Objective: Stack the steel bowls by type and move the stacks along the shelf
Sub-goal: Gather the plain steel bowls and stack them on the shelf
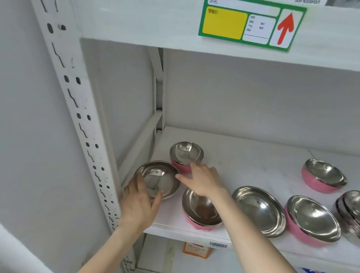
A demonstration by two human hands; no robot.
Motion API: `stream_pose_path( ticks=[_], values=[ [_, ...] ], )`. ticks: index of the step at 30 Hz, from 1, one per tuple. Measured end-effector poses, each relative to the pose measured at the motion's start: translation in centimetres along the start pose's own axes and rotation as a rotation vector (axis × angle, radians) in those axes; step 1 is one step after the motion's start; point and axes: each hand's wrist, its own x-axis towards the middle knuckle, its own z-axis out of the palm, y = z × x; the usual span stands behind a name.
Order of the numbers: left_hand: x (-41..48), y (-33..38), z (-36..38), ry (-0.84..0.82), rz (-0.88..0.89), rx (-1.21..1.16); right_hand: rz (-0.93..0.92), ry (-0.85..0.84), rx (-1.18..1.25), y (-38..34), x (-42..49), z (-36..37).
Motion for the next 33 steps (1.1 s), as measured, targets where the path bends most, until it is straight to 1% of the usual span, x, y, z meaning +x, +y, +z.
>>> stream_pose_path(
  ticks=[3, 8, 12, 14, 16, 20, 23, 29, 33],
  values=[
    [0.9, -0.2, 0.3, -0.023, -0.121, -0.05, -0.001, -0.12, 0.054, 0.0, 1.2, 0.3],
    [1.6, -0.9, 1.2, -0.139, -0.29, -0.195, -0.009, -0.327, 0.368, -0.2, 2.9, 1.3],
    [1.9, -1.7, 1.9, -0.145, -0.306, -0.33, -0.024, -0.384, 0.418, -0.2, 4.1, 2.1],
    [2.2, -1.9, 2.2, -0.142, -0.336, -0.441, -0.034, -0.392, 0.457, -0.2, 4.5, 2.2],
    [2.3, -1.7, 2.3, -0.12, -0.349, -0.551, -0.041, -0.385, 0.516, -0.2, 4.7, 2.1],
    [2.2, -1.2, 2.0, -0.085, -0.309, -0.718, -0.035, -0.372, 0.672, -0.1, 4.5, 1.4],
    [2.3, -0.5, 1.6, -0.085, -0.27, -0.771, -0.023, -0.329, 0.754, 0.3, 4.0, 0.5],
    [2.2, 2.1, -0.2, -0.076, -0.146, -0.85, -0.039, -0.166, 0.917, 1.4, 1.8, -2.1],
    [1.8, 4.2, -1.8, -0.093, -0.067, -0.896, 0.021, -0.027, 0.99, 2.6, -1.1, -3.5]
  ],
)
